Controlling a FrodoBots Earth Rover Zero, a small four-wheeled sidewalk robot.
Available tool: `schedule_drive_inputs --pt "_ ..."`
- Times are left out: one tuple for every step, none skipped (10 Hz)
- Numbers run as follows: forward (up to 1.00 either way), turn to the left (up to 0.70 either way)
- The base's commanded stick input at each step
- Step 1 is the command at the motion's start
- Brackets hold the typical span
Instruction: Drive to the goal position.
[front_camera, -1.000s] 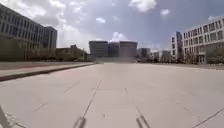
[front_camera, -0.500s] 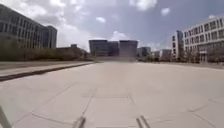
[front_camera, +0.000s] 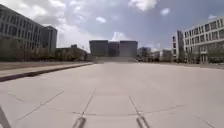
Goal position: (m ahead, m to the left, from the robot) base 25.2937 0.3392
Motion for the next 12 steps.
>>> schedule_drive_inputs --pt "1.0 0.0" --pt "1.0 0.0" --pt "1.0 0.0" --pt "1.0 0.0" --pt "1.0 0.0" --pt "1.0 0.0" --pt "1.0 0.0" --pt "1.0 0.0" --pt "1.0 0.0" --pt "1.0 0.0" --pt "1.0 0.0" --pt "1.0 0.0"
